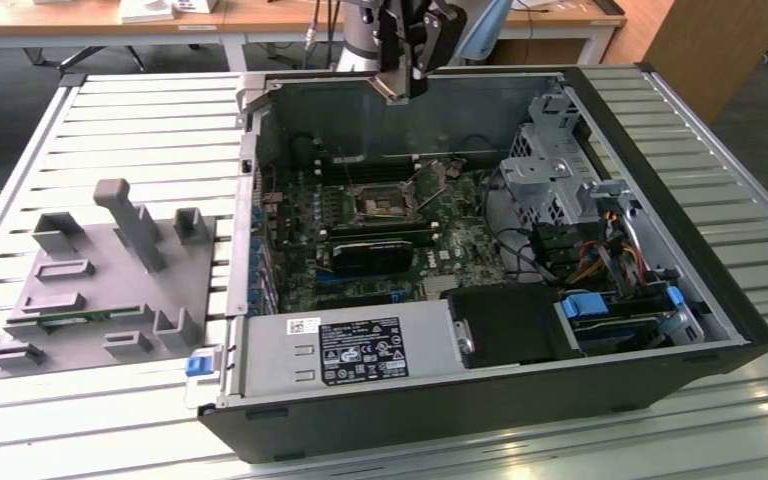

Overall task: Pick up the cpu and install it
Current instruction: 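Place the cpu into insertion slot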

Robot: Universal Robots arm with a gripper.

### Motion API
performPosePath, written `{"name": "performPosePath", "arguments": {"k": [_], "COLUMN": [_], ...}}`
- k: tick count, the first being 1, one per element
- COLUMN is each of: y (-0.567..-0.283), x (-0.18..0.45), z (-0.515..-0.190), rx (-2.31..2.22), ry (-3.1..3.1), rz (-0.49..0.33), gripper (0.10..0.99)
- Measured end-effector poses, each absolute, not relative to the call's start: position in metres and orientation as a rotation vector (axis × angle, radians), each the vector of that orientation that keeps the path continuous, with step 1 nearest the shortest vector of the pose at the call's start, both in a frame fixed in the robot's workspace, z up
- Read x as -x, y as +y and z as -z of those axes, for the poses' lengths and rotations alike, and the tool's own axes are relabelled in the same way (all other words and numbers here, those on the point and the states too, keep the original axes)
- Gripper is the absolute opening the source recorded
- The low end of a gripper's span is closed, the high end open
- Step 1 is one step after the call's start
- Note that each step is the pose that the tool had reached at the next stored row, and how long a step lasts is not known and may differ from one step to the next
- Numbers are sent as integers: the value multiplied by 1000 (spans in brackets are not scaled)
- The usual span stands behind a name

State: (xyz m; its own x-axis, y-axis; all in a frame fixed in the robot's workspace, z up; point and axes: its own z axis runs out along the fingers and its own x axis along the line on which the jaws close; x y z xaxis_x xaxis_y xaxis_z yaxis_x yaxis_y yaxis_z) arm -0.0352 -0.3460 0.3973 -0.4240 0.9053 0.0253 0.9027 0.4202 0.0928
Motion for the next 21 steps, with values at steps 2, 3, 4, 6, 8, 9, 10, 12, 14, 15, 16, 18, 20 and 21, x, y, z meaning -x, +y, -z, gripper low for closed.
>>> {"name": "performPosePath", "arguments": {"k": [2,3,4,6,8,9,10,12,14,15,16,18,20,21], "y": [-346,-346,-346,-346,-346,-346,-346,-346,-346,-346,-345,-345,-345,-345], "x": [35,35,35,35,35,35,36,36,36,36,36,36,36,36], "z": [-397,-397,-397,-396,-396,-396,-395,-395,-395,-395,-395,-394,-394,-394], "rx": [-1701,-1719,-1733,-1765,-1783,-1788,-1797,-1825,-1863,-1882,-1898,-1930,-1960,-1973], "ry": [2602,2590,2580,2557,2544,2540,2533,2512,2482,2467,2454,2427,2402,2390], "rz": [-142,-142,-141,-141,-140,-140,-140,-139,-138,-138,-138,-137,-136,-136], "gripper": [525,525,525,525,525,525,525,525,525,525,525,525,525,525]}}
